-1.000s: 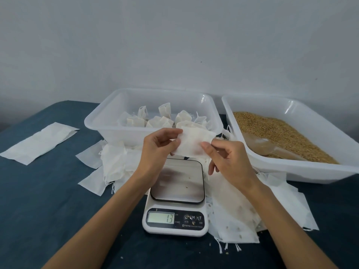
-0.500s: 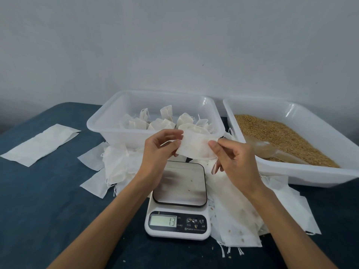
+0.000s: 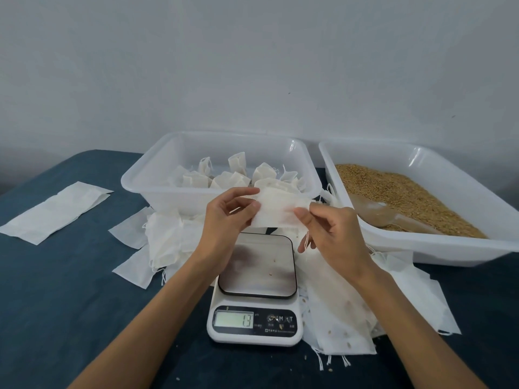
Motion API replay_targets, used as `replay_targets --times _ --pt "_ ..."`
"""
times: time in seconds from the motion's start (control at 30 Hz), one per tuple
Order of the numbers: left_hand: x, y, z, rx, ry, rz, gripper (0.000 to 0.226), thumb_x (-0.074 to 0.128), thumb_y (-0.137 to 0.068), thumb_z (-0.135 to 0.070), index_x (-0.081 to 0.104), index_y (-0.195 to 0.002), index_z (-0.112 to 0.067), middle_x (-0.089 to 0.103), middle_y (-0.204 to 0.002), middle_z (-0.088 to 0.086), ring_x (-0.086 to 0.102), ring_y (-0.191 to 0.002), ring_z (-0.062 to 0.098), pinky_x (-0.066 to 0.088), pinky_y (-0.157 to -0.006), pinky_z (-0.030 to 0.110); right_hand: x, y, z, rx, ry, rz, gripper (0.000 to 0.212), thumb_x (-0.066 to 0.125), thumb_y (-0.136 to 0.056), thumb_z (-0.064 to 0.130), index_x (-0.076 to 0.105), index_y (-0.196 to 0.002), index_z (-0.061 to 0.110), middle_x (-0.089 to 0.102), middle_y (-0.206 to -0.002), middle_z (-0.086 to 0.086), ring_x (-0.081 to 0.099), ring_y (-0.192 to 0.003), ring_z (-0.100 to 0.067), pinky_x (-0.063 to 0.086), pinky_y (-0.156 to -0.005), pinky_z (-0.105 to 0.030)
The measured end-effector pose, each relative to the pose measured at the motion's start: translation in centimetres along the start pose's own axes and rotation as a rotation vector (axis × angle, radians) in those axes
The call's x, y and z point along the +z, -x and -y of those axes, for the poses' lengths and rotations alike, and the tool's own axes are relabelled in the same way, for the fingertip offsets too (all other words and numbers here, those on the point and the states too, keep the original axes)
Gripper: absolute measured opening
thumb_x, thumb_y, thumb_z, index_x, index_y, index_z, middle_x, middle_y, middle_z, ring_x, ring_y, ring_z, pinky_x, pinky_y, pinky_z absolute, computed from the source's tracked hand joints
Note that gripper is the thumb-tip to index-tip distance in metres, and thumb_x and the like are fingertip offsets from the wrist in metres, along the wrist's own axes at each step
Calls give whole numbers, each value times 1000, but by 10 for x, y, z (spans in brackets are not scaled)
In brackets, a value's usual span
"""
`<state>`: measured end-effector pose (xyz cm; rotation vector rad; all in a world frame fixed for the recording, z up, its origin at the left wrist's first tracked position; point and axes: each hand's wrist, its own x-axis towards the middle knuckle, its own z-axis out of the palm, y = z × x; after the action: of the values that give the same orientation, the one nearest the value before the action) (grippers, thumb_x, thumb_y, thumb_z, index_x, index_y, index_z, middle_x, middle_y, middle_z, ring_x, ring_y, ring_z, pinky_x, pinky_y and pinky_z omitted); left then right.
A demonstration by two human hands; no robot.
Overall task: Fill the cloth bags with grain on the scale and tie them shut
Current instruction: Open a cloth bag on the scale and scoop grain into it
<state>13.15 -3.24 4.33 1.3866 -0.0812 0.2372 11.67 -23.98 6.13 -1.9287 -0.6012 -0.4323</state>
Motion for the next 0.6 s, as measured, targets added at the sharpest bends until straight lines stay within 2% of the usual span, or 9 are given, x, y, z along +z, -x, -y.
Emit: replay_targets --times 0.07,0.13,0.2,0.27,0.33,0.4,0.43,0.5,0.6 --pt "-1 0 -2 3 11 -18 20 70 -96 -1 77 -110 -14 67 -85 7 56 -66 14 53 -67 23 -1 0 -2 34 -39 5 49 60 -100 37 47 -65 4 41 -49 -11 69 -47 -17 40 -40 -45" --pt "0 1 -6 71 -66 -63 17 68 -98 -3 77 -108 -14 70 -90 4 60 -71 15 56 -67 28 -3 -1 -2 69 -64 5 47 60 -100 39 51 -68 6 43 -49 -10 68 -45 -19 38 -37 -44" --pt "3 5 -11 211 -246 -50 16 75 -95 -13 76 -110 -19 73 -105 -4 66 -90 12 59 -79 34 -7 -3 -2 107 -66 34 45 58 -99 44 54 -68 12 44 -52 -9 68 -44 -21 34 -38 -37" --pt "7 14 -16 301 -383 99 42 86 -85 -27 70 -123 -25 69 -124 -12 64 -118 8 52 -100 31 -12 -5 1 117 -24 113 45 56 -100 48 57 -72 13 47 -55 -8 68 -44 -20 35 -40 -28" --pt "14 23 -18 297 -502 272 70 94 -75 -33 61 -137 -29 62 -137 -15 55 -133 6 41 -111 23 -17 -8 9 114 29 224 43 55 -100 51 58 -71 20 49 -55 -9 68 -44 -19 37 -43 -21" --pt "21 30 -14 317 -623 374 79 94 -75 -25 55 -144 -25 61 -139 -13 54 -133 5 39 -113 24 -20 -13 24 120 71 338 39 52 -99 56 64 -78 25 51 -60 -15 68 -45 -19 39 -45 -20" --pt "24 32 -12 338 -651 384 74 91 -77 -16 56 -142 -21 64 -136 -10 57 -128 6 42 -111 27 -21 -16 33 123 87 384 37 51 -98 57 66 -81 28 52 -62 -17 69 -46 -18 41 -44 -23" --pt "27 34 -13 343 -596 362 55 83 -81 -4 61 -130 -20 70 -122 -8 64 -114 6 48 -100 26 -24 -22 50 115 106 438 38 50 -97 60 68 -84 29 62 -65 -11 69 -47 -18 43 -44 -31" --pt "26 37 -17 235 -437 325 46 80 -82 -13 61 -124 -23 71 -113 -9 67 -106 10 53 -92 28 -38 -33 70 131 32 394 48 48 -92 70 75 -93 30 77 -84 5 70 -49 -22 46 -43 -25"
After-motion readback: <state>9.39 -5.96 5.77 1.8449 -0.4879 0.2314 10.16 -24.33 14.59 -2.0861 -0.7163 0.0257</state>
